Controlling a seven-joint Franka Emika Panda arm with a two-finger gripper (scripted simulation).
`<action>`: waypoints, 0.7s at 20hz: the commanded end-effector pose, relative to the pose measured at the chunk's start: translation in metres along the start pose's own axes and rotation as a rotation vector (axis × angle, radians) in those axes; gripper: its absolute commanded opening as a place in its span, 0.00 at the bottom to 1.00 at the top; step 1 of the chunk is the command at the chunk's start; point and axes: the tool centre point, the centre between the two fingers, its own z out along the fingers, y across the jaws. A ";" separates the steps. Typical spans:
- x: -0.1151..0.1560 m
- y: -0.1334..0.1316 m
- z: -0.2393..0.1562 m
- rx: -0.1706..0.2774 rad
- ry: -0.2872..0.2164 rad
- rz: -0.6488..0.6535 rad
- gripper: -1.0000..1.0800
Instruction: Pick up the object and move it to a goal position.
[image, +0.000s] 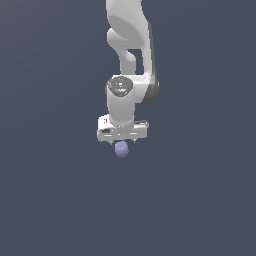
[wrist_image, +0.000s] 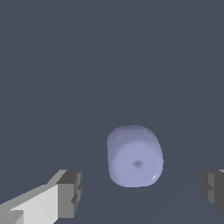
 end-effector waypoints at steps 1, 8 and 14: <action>-0.002 0.003 0.010 0.005 0.002 -0.030 0.96; -0.006 0.007 0.026 0.012 0.005 -0.076 0.96; -0.006 0.007 0.029 0.012 0.004 -0.077 0.96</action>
